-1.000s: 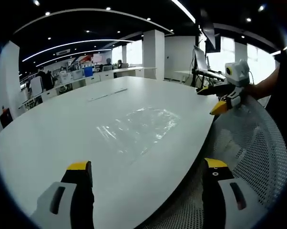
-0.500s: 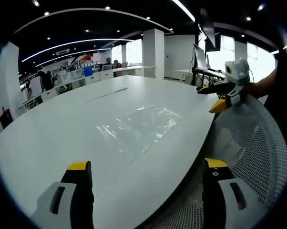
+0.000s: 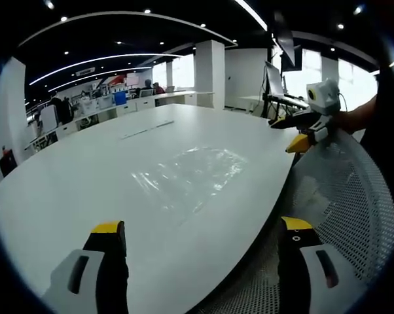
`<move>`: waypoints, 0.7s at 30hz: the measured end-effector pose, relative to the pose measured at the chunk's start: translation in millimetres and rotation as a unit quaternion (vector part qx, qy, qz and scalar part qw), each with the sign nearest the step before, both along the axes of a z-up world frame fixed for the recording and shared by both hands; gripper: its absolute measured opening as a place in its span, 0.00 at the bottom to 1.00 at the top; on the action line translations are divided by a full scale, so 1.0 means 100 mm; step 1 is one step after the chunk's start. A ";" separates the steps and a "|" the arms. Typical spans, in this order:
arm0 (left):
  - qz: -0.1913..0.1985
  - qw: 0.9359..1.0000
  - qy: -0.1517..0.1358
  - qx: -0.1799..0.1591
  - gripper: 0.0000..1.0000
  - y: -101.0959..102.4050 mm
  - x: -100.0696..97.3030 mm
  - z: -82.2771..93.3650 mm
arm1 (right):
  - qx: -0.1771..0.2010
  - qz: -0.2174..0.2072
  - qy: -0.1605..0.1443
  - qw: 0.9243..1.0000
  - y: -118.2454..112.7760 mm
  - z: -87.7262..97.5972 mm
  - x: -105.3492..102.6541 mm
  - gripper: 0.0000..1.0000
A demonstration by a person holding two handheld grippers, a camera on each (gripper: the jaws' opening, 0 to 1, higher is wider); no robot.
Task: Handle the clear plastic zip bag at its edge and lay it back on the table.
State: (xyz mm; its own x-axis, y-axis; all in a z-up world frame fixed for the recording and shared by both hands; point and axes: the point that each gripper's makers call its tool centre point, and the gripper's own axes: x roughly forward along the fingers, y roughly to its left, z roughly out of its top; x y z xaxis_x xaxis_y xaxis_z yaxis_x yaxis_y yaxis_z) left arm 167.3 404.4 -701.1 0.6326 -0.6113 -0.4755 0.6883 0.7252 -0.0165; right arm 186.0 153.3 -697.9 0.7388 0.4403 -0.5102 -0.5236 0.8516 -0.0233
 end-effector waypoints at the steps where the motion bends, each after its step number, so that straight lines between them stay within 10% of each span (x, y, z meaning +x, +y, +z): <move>1: 0.000 1.000 0.000 0.000 0.96 0.00 0.00 0.00 | -0.002 0.001 0.000 1.000 0.00 0.01 0.00 0.87; 21: 0.004 1.000 -0.007 -0.001 0.96 0.10 0.04 -0.05 | -0.024 0.028 -0.002 0.999 0.02 0.17 0.23 0.82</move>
State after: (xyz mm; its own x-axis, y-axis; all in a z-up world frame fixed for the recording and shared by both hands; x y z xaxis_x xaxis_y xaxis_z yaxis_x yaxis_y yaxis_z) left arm 171.5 414.1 -706.3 0.6446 -0.6063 -0.4657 0.6822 0.7311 -0.0077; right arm 208.7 154.8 -680.8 0.7161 0.4551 -0.5292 -0.5696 0.8193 -0.0661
